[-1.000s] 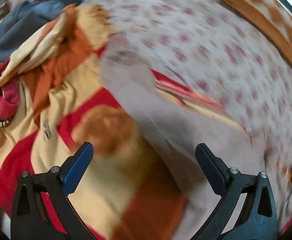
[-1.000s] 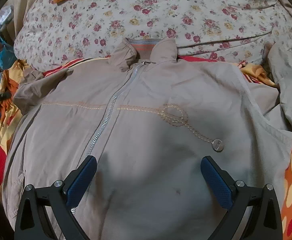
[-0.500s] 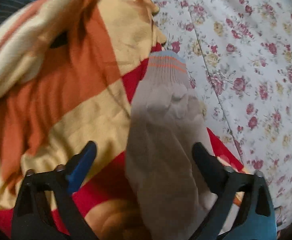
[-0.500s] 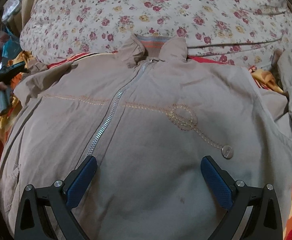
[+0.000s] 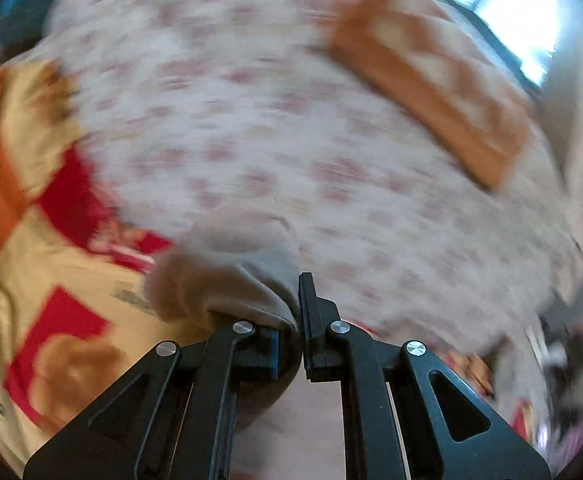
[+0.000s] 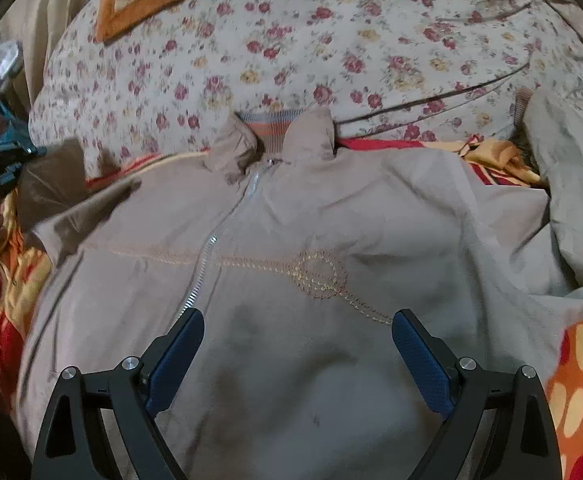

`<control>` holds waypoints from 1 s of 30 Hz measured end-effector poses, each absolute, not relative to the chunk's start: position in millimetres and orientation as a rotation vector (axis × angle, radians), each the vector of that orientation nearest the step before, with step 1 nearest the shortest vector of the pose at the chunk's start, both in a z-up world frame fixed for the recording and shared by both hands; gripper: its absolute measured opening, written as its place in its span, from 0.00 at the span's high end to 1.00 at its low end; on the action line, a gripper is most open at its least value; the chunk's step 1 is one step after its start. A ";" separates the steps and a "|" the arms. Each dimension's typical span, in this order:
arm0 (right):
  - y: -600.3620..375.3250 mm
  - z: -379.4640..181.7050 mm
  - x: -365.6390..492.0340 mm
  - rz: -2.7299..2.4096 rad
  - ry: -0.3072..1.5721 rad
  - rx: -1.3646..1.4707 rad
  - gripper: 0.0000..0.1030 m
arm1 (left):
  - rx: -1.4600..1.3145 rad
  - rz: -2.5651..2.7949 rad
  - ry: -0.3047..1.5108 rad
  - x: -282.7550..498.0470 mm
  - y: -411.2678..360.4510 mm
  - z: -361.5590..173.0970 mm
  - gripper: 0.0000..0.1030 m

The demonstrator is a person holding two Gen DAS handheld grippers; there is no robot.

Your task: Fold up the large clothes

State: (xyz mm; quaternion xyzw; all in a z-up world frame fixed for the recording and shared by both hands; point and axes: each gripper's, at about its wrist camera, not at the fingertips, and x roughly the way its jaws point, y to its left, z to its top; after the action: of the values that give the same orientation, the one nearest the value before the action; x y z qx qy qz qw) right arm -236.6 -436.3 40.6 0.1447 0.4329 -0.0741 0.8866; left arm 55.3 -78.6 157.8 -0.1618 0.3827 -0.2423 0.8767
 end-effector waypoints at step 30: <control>-385.2 61.6 -189.8 -0.066 0.876 0.204 0.08 | 0.221 -0.157 1.022 -65.6 -120.5 55.8 0.47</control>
State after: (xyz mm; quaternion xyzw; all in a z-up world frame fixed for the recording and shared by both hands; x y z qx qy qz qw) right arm -189.8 -385.2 61.6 0.0986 0.4234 -0.0317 0.9000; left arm -65.6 -120.5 55.8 0.1056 0.4873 -0.0747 0.8636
